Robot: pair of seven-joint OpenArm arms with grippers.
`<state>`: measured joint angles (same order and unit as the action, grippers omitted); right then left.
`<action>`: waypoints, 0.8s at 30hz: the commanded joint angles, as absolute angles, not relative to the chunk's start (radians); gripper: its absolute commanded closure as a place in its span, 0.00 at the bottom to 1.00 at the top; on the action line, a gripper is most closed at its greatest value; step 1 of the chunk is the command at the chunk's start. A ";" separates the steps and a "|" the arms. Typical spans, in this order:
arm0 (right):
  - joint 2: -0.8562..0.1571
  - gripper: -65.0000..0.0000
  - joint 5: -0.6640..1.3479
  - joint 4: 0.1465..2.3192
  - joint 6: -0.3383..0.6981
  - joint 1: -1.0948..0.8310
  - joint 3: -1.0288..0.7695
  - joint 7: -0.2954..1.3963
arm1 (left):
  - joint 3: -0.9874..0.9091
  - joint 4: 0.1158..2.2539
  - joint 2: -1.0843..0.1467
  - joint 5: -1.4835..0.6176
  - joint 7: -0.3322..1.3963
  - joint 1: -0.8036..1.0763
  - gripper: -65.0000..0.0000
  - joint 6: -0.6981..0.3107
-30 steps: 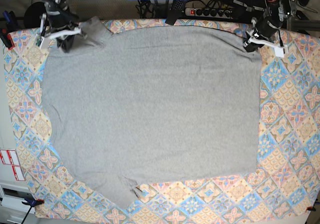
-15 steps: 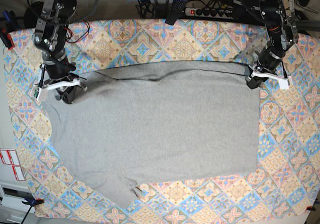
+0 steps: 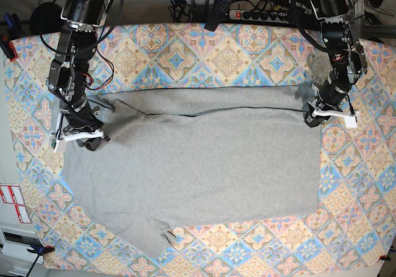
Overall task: Fold the T-shirt properly
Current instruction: 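Release the shoulders and move both grippers to the shirt's side edges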
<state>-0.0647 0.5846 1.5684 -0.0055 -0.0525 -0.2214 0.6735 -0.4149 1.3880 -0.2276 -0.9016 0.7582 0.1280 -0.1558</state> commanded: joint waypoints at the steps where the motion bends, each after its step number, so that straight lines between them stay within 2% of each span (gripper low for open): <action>1: -0.071 1.00 0.596 1.573 0.005 -0.024 -0.205 0.654 | -0.418 1.392 -0.239 -0.920 0.743 0.110 1.00 -0.171; 16: -0.071 0.99 0.596 1.389 0.005 0.157 -0.153 0.651 | -0.418 1.362 -0.239 -0.920 0.676 0.085 1.00 -0.171; 19: -0.071 0.92 0.596 1.388 0.005 0.163 -0.151 0.651 | -0.418 1.362 -0.239 -0.920 0.674 0.087 1.00 -0.171; 22: -0.071 0.80 0.596 1.409 0.005 0.154 -0.156 0.657 | -0.418 1.366 -0.242 -0.923 0.677 0.093 1.00 -0.171; 24: -0.079 0.72 0.596 1.425 0.005 0.125 -0.157 0.657 | -0.418 1.368 -0.243 -0.923 0.679 0.096 0.95 -0.171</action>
